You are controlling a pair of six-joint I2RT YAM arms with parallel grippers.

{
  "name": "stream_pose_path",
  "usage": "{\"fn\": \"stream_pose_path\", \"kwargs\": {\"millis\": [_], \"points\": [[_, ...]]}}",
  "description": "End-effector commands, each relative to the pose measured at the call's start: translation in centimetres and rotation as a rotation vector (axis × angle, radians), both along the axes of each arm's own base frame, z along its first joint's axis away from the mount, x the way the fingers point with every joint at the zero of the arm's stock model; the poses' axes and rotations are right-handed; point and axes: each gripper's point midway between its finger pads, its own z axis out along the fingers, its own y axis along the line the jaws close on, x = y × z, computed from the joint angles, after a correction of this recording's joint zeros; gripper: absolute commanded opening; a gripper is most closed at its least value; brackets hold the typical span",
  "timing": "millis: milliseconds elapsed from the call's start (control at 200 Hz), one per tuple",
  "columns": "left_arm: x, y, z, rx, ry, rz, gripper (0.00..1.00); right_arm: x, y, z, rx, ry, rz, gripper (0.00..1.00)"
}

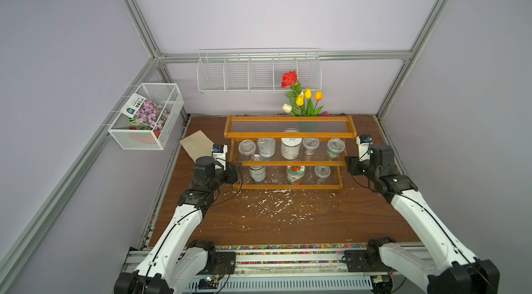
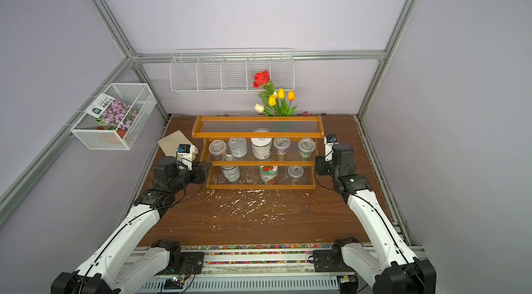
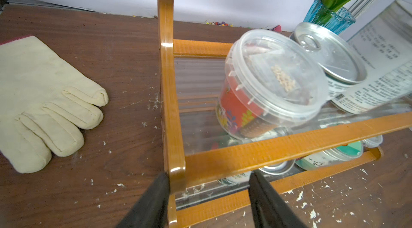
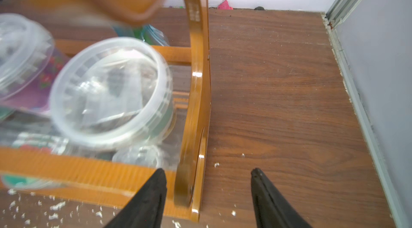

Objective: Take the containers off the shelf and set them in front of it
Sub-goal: 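Adjust the shelf at the center of the board, then pick up a container from the shelf.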

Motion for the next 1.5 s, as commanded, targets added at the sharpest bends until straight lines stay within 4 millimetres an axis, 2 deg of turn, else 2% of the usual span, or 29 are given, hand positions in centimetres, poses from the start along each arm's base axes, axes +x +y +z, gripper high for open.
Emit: {"fn": "stream_pose_path", "kwargs": {"millis": [0, 70, 150, 295, 320, 340, 350, 460, 595, 770, 920, 1135, 1235, 1310, 1495], "points": [[-1.5, -0.7, 3.1, -0.001, -0.069, -0.066, 0.63, -2.1, 0.1, 1.0, -0.025, 0.014, 0.055, 0.72], [-2.0, -1.2, 4.6, -0.04, -0.128, -0.089, 0.66, -3.2, 1.1, 2.0, 0.007, 0.004, 0.114, 0.77], [-2.0, -2.1, 5.9, -0.071, -0.19, -0.106, 0.74, -4.1, 2.6, 3.6, 0.083, -0.035, 0.182, 0.81], [-0.9, -4.3, 6.5, -0.038, -0.243, -0.136, 0.85, -5.2, 4.5, 5.7, 0.183, -0.089, 0.261, 0.86], [-0.5, -4.6, 6.4, -0.038, -0.245, -0.138, 0.89, -5.3, 4.7, 5.9, 0.195, -0.093, 0.271, 0.87], [-0.2, -4.7, 6.3, -0.038, -0.246, -0.137, 0.98, -5.5, 5.0, 6.1, 0.205, -0.097, 0.281, 0.88], [-0.1, -4.7, 6.4, -0.037, -0.251, -0.135, 1.0, -5.6, 5.1, 6.2, 0.21, -0.099, 0.284, 0.89], [1.8, -4.9, 6.3, -0.041, -0.281, -0.11, 1.0, -6.2, 6.3, 6.6, 0.241, -0.122, 0.326, 0.98], [3.7, -5.1, 6.2, -0.021, -0.282, -0.088, 1.0, -6.6, 7.9, 7.1, 0.245, -0.147, 0.378, 0.99], [5.1, -5.5, 5.8, -0.005, -0.284, -0.084, 1.0, -6.8, 9.5, 7.1, 0.271, -0.16, 0.424, 0.99], [6.2, -5.7, 5.4, 0.012, -0.281, -0.08, 0.97, -6.8, 10.7, 7.6, 0.273, -0.174, 0.463, 0.99], [6.9, -6.2, 3.8, 0.049, -0.223, -0.109, 0.82, -7.2, 12.5, 8.8, 0.298, -0.217, 0.54, 0.99], [6.5, -6.2, 3.6, 0.054, -0.209, -0.114, 0.72, -7.1, 12.9, 9.1, 0.298, -0.228, 0.555, 0.99], [6.1, -6.0, 4.3, 0.047, -0.225, -0.111, 0.65, -7.0, 13.0, 9.1, 0.297, -0.233, 0.559, 0.98], [4.1, -5.8, 5.7, 0.033, -0.221, -0.132, 0.61, -7.0, 13.3, 9.3, 0.3, -0.244, 0.574, 0.99]]}}
